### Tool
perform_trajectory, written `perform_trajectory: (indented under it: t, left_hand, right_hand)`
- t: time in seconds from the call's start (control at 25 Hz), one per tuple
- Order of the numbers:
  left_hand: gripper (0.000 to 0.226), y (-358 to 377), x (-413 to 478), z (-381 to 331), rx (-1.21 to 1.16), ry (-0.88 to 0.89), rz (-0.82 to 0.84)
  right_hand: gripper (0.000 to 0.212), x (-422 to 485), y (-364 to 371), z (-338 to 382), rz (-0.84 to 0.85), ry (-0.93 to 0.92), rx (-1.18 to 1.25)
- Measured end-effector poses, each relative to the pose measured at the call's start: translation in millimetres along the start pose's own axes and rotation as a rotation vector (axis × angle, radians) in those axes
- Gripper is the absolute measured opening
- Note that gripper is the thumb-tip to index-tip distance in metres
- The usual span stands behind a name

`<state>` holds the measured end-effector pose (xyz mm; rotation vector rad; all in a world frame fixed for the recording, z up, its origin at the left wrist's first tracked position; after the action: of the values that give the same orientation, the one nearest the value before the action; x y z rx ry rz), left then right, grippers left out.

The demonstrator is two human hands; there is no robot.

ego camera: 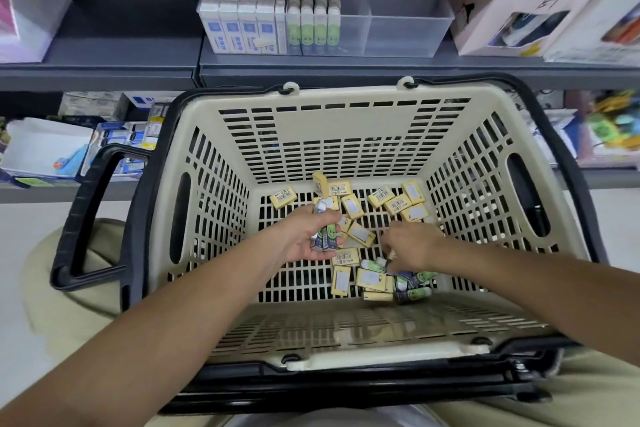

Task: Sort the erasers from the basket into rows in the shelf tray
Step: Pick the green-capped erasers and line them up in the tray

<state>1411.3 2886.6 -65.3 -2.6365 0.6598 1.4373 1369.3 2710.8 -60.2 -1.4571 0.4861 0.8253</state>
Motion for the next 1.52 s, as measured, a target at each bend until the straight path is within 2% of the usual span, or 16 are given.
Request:
perform_trajectory:
  t: [0.16,0.32,0.44,0.56,0.68,0.76,0.84,0.96,1.08,1.24,1.36,1.44,1.52]
  left_hand:
    - [0.010,0,0,0,0.022,0.011,0.003]
    - [0.007,2,0,1,0.046,0.019,0.016]
    - [0.007,1,0,2,0.057,0.026,0.021]
    - [0.007,-1,2,2,0.067,0.037,0.032]
    - [0.009,0,1,1,0.087,0.050,0.051]
    - [0.016,2,-2,-1,0.012,0.043,0.092]
    - [0.029,3,-5,-7,-0.091,0.052,0.165]
    - [0.053,6,-11,-13,-0.109,0.078,0.246]
    - [0.066,11,-14,-13,-0.057,0.095,0.247]
    - [0.054,12,-16,-17,-0.042,0.127,0.282]
    - [0.057,13,-17,-17,0.020,0.118,0.292]
    - [0.070,12,-17,-17,0.025,0.104,0.276]
    - [0.070,11,-16,-17,0.030,0.093,0.272]
  right_hand:
    - [0.021,7,6,8,-0.075,-0.078,0.014]
    - [0.029,15,12,18,-0.073,-0.069,-0.080]
    - [0.027,19,13,21,-0.064,-0.044,-0.014]
    - [0.023,17,-5,15,-0.123,-0.012,0.299]
    - [0.024,12,-41,7,-0.260,0.031,0.841]
    - [0.025,6,-54,11,-0.250,0.040,1.172]
    - [0.020,-1,-61,15,-0.199,0.013,1.301]
    - [0.013,-12,-67,21,-0.146,-0.071,1.282]
    - [0.025,-19,-71,19,-0.135,-0.087,1.318]
    - [0.019,-26,-70,17,-0.081,-0.126,1.496]
    - [0.011,-30,-68,6,-0.082,-0.096,1.521]
    - [0.010,-26,-58,-9,-0.056,0.058,1.320]
    - [0.018,-19,-38,-26,0.110,0.283,0.869]
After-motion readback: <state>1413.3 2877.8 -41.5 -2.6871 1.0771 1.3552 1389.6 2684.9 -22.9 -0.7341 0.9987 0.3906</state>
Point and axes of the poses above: each hand's wrist, its own x-axis towards the middle knuckle, its own y-axis out of the palm, z = x × y, the point moved 4 cm from there along x, towards the middle knuckle, and after that the axes turned 5 degrees about x, right-handed, at the moved point
